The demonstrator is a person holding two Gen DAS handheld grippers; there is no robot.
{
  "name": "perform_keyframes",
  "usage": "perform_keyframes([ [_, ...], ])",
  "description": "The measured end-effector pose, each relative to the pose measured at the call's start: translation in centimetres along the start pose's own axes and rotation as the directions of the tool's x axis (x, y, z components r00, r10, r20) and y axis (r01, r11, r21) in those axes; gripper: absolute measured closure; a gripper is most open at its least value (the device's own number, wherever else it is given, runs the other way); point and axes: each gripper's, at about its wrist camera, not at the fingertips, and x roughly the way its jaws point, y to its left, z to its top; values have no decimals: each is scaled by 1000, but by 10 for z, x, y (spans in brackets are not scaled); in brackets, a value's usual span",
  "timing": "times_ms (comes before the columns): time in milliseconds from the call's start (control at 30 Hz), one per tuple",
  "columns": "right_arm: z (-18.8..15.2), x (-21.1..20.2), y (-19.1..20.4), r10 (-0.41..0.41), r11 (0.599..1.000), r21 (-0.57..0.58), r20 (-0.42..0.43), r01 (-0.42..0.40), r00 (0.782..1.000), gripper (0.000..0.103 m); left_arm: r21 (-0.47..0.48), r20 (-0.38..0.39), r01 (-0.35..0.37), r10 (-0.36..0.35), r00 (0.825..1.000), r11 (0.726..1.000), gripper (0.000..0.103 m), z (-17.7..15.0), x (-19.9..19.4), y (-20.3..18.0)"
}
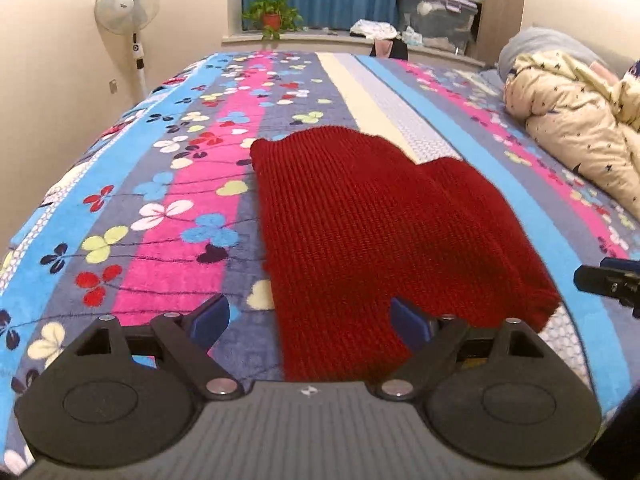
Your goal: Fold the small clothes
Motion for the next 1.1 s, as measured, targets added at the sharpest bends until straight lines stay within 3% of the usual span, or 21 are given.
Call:
perform_keyframes([
  [133, -7, -19, 3, -1, 1000, 27, 27, 0, 1000, 22, 16, 32, -19, 18, 999, 1000, 10, -1, -14, -2],
  [467, -23, -64, 10, 3, 997, 73, 86, -9, 996, 14, -5, -1, -58, 58, 998, 998, 9, -24, -40, 2],
  [567, -22, -59, 16, -10, 999, 39, 78, 7, 997, 14, -3, -10, -68, 68, 998, 998, 0, -29, -41, 0],
  [733, -23, -46, 19, -24, 999, 40, 46, 22, 999, 14, 12, -2, -100, 100, 995, 995, 1, -29, -35, -1],
  [1100, -26, -42, 22, -23, 999, 32, 23, 22, 999, 14, -16, -4, -81, 81, 997, 997, 1, -27, -32, 2],
])
